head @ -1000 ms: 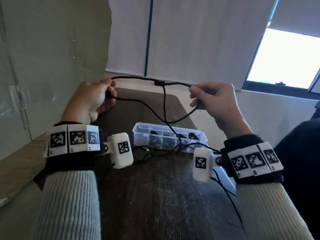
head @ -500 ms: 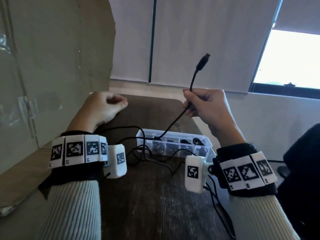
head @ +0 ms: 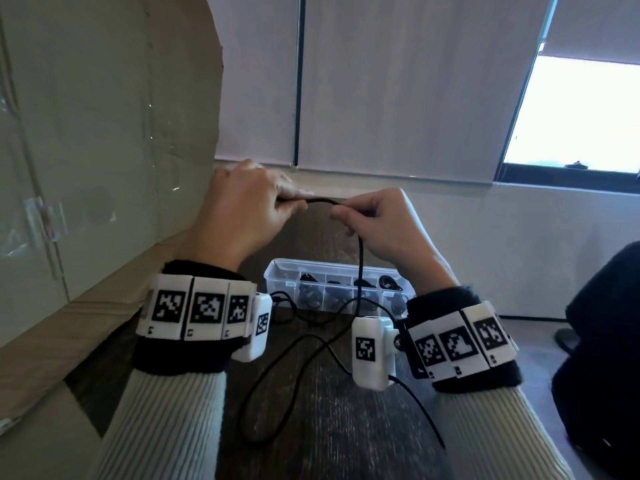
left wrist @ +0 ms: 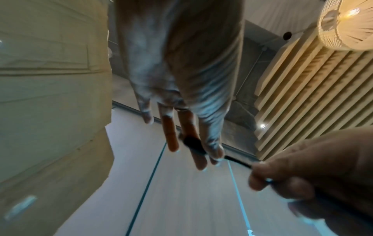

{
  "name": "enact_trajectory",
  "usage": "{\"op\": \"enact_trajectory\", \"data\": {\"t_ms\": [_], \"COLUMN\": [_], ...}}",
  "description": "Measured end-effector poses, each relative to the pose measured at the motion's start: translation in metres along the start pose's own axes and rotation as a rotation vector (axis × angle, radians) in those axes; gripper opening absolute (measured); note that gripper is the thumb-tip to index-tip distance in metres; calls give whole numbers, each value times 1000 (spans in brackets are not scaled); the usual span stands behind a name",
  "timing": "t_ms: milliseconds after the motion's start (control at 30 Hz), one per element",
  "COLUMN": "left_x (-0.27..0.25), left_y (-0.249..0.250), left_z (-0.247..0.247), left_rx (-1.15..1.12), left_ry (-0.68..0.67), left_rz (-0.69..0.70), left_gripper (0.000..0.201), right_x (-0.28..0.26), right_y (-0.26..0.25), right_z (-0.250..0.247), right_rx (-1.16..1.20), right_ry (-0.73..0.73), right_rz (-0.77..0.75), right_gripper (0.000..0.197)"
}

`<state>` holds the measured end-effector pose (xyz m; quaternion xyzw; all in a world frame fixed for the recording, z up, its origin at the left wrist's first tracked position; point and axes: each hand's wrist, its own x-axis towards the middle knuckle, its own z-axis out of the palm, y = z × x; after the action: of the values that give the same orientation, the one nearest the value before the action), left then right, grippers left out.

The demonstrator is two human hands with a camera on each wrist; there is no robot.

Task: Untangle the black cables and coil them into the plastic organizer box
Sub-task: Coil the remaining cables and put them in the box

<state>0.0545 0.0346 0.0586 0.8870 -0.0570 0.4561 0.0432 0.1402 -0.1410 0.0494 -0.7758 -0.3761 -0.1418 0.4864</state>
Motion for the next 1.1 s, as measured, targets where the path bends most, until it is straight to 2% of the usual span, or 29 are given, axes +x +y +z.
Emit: {"op": "enact_trajectory", "data": {"t_ms": [100,167,233,333,400,500,600,700,833,900,967,1100], "left_x": [0,1,2,-2,-4,-4,-6,-7,-2,0,1,5], "left_y": [-2,5,9,9,6,-2,-11,-12,2,10,15,23], "left_z": [4,8,11,8,1,-12,-22,-27,-34,-35,-33,-25], "left_rx": [3,-72,-250,-630,-782,-978,-1269,-1525,-1810,-1815,-1778,-1637], "left_ry": [-115,-198,-283,-398,-335,-103,125,121,-28,-71,-62,106], "left_rz": [-30,-62,-149,-311,-358,-516,-641,-661,-528,-491,-501,-545], "left_gripper": [37,34,28,31,33,35,35,35,19,17,23,21], "right_x": [1,0,1,1,-1,-6,-8,-8,-9,-9,-9,-7], "right_y": [0,-2,-1,4,9,18,22,18,17,19,20,18], "right_z": [2,6,8,6,1,-8,-15,-16,-5,-1,0,2], "right_rx": [52,63,97,180,234,251,315,441,454,409,404,488], "right_ry": [0,-24,-31,-93,-211,-418,-430,-444,-443,-444,-457,-387], "right_rz": [-27,-53,-40,22,73,115,140,136,108,88,89,141], "right_gripper": [9,10,12,17,20,19,16,13,16,19,22,25]}}
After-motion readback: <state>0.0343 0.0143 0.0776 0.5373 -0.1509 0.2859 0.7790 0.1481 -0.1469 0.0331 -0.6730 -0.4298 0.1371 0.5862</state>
